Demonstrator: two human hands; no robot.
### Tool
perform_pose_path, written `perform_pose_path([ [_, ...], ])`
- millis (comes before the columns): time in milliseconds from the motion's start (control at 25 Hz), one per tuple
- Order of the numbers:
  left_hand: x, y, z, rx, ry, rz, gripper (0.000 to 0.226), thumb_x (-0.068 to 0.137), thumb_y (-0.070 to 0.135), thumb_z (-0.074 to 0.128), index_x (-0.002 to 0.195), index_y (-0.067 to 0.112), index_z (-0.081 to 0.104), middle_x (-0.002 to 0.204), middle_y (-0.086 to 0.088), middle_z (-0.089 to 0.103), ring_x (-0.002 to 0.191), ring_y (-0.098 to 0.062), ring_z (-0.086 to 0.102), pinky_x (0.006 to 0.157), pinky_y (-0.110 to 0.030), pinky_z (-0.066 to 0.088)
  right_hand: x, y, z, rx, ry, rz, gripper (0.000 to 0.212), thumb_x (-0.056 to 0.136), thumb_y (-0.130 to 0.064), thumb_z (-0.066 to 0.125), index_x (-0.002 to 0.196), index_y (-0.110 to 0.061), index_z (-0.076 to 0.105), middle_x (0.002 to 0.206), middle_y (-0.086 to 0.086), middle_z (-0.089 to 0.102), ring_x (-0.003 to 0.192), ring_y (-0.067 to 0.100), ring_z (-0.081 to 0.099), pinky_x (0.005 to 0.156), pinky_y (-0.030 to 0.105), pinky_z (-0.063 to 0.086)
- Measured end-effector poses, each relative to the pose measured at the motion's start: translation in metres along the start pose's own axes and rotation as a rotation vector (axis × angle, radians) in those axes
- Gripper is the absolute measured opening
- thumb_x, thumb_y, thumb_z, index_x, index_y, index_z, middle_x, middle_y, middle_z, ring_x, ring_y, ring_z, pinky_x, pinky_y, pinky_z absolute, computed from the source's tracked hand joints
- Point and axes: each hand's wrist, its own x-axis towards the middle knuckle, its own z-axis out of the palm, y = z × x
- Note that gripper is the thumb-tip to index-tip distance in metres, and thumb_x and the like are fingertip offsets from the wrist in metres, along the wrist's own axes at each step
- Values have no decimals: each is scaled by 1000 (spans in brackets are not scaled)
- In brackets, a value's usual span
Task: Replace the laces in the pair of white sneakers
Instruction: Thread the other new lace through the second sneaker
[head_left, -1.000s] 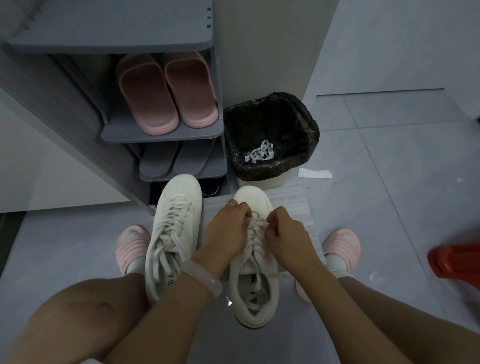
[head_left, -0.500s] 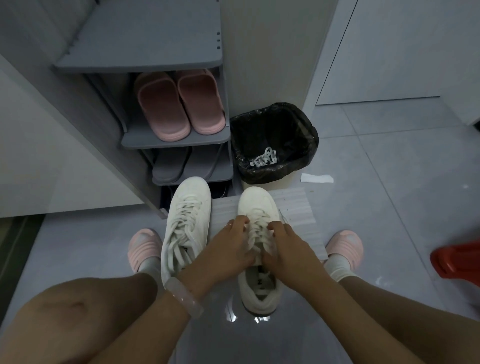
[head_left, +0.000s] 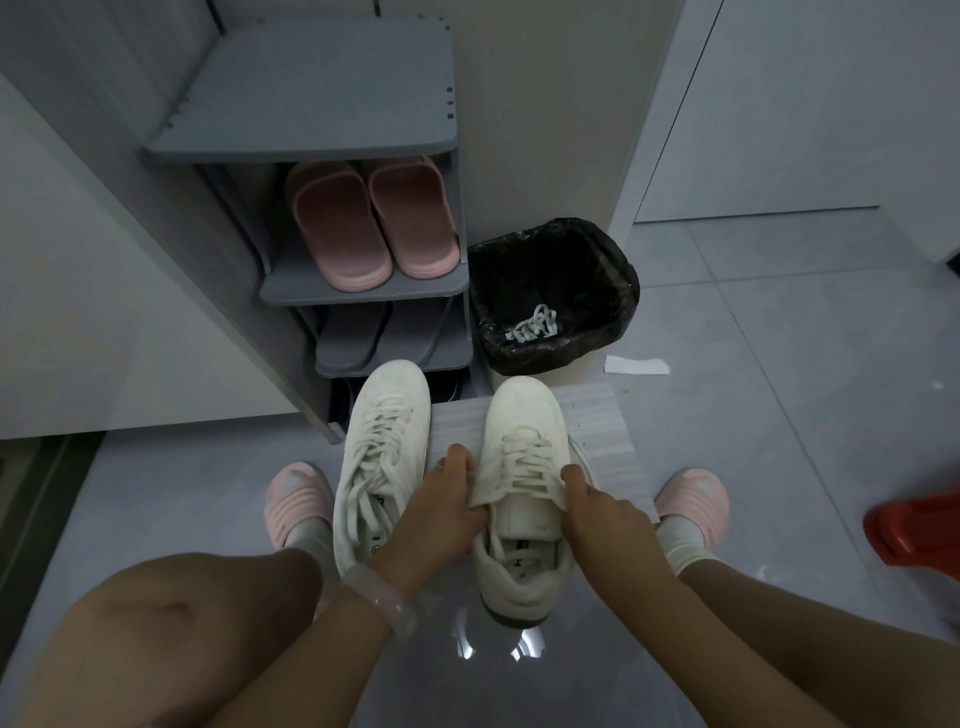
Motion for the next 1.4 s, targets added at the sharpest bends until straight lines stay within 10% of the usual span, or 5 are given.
perform_pose_path([
  [200,-2,-1,3,201,-32,49,25,87,23,53,106,14,40,99,-1,49,89,-20,51,70,-30,42,-3,-2,7,444,-253,214,34,97,-31,39,126,-13,32,104,13,63,88,30,63,74,34,48],
  [320,-2,10,6,486,96,184,46,85,25,53,128,15,40,123,-5,43,109,-24,45,86,-31,38,-13,-3,-1,774,-412,355,39,91,-49,48,107,-14,39,86,11,66,59,18,62,54,29,51],
  [560,-5,29,4,558,173,533,29,53,14,81,77,19,67,87,-3,62,69,-20,59,58,-25,45,-23,-22,-8,616,-247,238,27,88,-37,56,95,-11,59,90,2,60,79,15,58,69,25,46],
  [920,-18,15,-2,362,-38,374,31,91,6,44,116,11,61,120,-7,46,93,-24,56,77,-28,45,-15,-54,3,330,-164,254,27,95,-31,44,103,-13,63,104,4,65,94,19,62,68,23,39],
  [1400,-34,0,-11,319,-164,310,28,92,11,46,112,10,65,109,-9,58,101,-21,55,86,-23,39,-18,-43,-138,1577,4,212,31,100,-21,37,78,-9,56,80,5,65,85,15,65,84,32,55],
])
